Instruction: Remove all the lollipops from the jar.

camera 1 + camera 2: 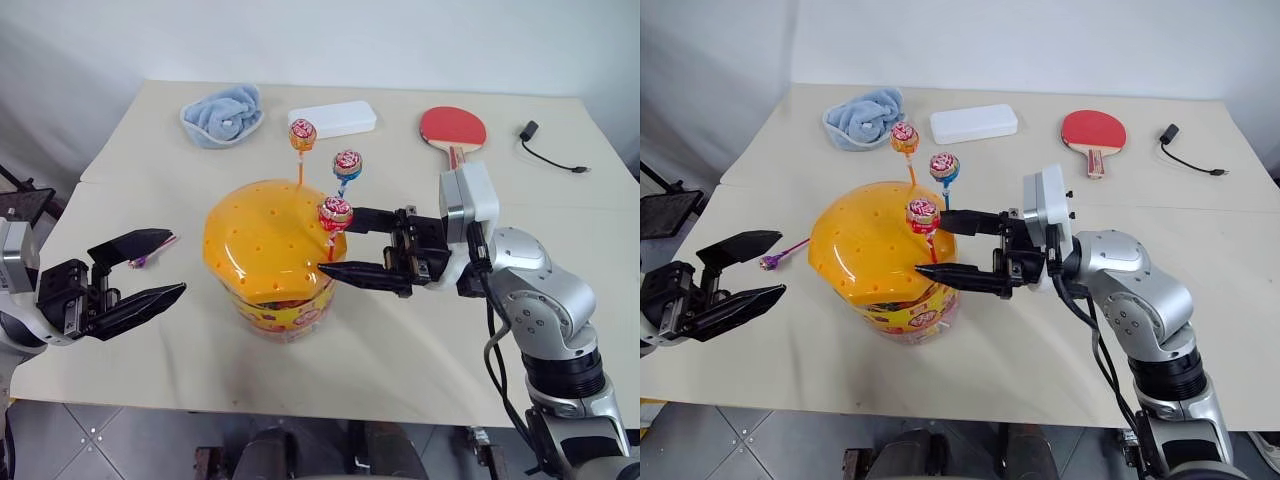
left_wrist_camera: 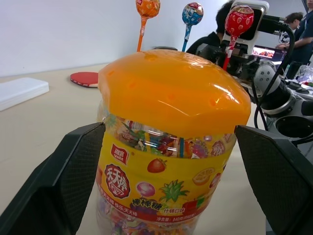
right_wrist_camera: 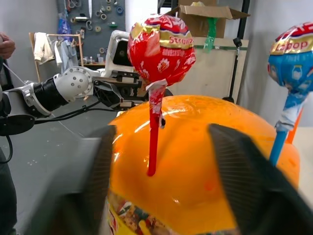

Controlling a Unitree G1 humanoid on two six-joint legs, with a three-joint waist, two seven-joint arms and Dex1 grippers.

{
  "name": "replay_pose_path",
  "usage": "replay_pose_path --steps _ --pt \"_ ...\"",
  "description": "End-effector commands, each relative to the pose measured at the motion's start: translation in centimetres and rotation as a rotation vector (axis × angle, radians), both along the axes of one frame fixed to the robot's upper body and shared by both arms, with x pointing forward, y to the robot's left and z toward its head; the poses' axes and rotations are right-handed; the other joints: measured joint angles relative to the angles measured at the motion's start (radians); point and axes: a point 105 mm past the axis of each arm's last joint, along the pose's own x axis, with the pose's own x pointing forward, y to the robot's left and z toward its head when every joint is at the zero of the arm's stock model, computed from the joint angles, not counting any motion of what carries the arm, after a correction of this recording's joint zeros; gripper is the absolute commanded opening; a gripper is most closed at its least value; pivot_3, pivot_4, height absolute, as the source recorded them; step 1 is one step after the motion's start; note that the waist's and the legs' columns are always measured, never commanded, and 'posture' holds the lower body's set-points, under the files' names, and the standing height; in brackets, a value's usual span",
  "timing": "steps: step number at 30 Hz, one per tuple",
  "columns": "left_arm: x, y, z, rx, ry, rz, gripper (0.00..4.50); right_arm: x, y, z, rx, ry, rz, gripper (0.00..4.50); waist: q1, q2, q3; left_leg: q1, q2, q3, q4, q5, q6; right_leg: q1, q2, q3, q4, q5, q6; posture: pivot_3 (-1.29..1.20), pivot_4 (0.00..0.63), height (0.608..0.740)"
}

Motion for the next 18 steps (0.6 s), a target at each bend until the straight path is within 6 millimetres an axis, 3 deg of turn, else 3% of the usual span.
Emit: replay_pose_path --steps 1,5,8,12,16,18 --pt "-0.7 -0.3 0.7 -0.012 -0.039 -0.022 4.50 -0.6 -0.2 1.2 0.066 -0.040 0.050 1.55 0.000 0.000 0.000 0.000 0.000 0.000 0.000 0.000 0.000 0.000 0.000 0.000 0.000 0.000 0.000 0.00 0.150 0.740" --pt "-1.0 -0.8 1.2 -0.040 -0.049 -0.055 4.50 -1.2 -1.5 2.6 0.168 -0.048 0.121 0.16 0.001 0.000 0.000 0.000 0.000 0.000 0.000 0.000 0.000 0.000 0.000 0.000 0.000 0.000 0.001 0.00 0.150 0.740" --pt "-1.0 -1.3 1.5 -0.050 -0.062 -0.079 4.50 -1.3 -2.8 4.7 0.240 -0.050 0.128 0.03 0.000 0.000 0.000 -0.001 0.000 0.000 0.001 0.001 0.001 0.001 0.000 0.000 0.000 0.001 0.002 0.00 0.150 0.740" --pt "-0.6 -1.7 1.7 0.004 -0.090 -0.089 4.50 -0.1 -6.2 8.0 0.267 -0.048 -0.034 0.03 0.003 0.001 0.000 -0.001 -0.002 0.000 0.001 0.001 0.002 0.001 -0.001 0.000 -0.001 0.002 0.003 0.00 0.150 0.740" --pt "-0.3 -1.9 1.1 0.143 -0.115 -0.107 4.50 2.8 -11.8 5.8 0.072 0.080 -0.308 0.03 0.007 0.001 0.000 -0.002 -0.002 -0.001 0.000 0.001 0.003 0.001 -0.002 -0.001 -0.005 0.002 0.003 0.00 0.150 0.740" --pt "-0.2 -2.0 1.0 0.177 -0.123 -0.117 4.50 5.2 -15.2 2.1 -0.097 0.126 -0.523 0.03 0.005 0.001 0.000 -0.002 -0.003 0.000 0.000 0.000 0.006 0.002 -0.002 0.000 -0.005 0.002 0.003 0.00 0.150 0.740"
